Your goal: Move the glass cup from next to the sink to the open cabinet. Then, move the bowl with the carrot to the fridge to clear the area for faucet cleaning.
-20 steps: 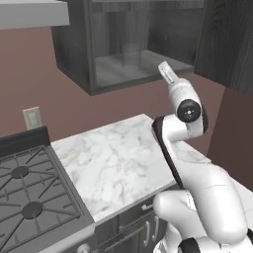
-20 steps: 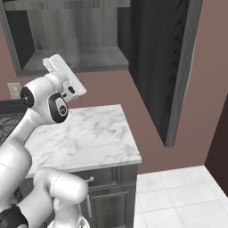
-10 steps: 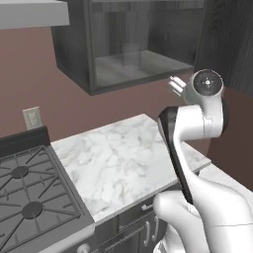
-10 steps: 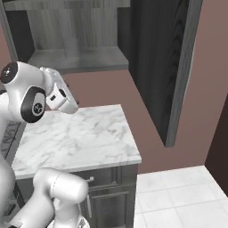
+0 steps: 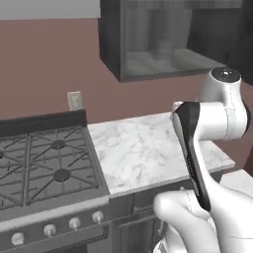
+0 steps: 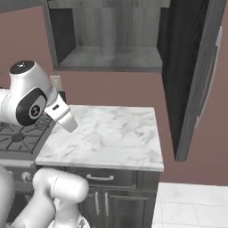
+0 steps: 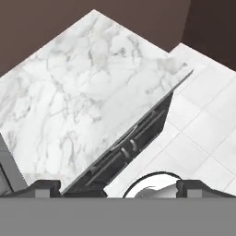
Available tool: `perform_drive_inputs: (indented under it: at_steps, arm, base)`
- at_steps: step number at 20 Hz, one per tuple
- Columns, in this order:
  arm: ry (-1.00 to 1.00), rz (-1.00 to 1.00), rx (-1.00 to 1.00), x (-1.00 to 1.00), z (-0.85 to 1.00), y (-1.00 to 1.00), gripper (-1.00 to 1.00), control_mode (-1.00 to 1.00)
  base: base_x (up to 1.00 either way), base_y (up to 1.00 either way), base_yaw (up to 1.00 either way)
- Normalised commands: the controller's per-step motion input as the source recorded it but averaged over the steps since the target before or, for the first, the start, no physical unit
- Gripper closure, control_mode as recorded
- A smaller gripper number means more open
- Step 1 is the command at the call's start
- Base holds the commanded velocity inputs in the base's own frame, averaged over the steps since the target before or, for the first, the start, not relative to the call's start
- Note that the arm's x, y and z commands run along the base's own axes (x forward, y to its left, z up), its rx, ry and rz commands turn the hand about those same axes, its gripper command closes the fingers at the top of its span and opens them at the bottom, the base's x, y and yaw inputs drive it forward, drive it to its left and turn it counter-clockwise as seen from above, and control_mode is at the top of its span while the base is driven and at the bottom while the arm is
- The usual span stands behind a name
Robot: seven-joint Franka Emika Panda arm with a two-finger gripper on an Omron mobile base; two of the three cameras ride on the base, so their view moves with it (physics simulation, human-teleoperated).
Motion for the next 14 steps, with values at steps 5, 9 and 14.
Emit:
perform_drive_inputs:
  at_steps: [5, 9, 14]
  arm:
    - [0.0, 0.0, 0.0, 0.0, 0.0, 0.0, -1.0, 1.0]
    - [0.0, 0.0, 0.0, 0.0, 0.0, 0.0, -1.0, 1.0]
    - [0.0, 0.0, 0.0, 0.0, 0.0, 0.0, -1.0, 1.0]
  base:
    - [-0.18, 0.3, 0.94]
    - [-0.16, 0.3, 0.94]
    - [-0.08, 0.35, 0.92]
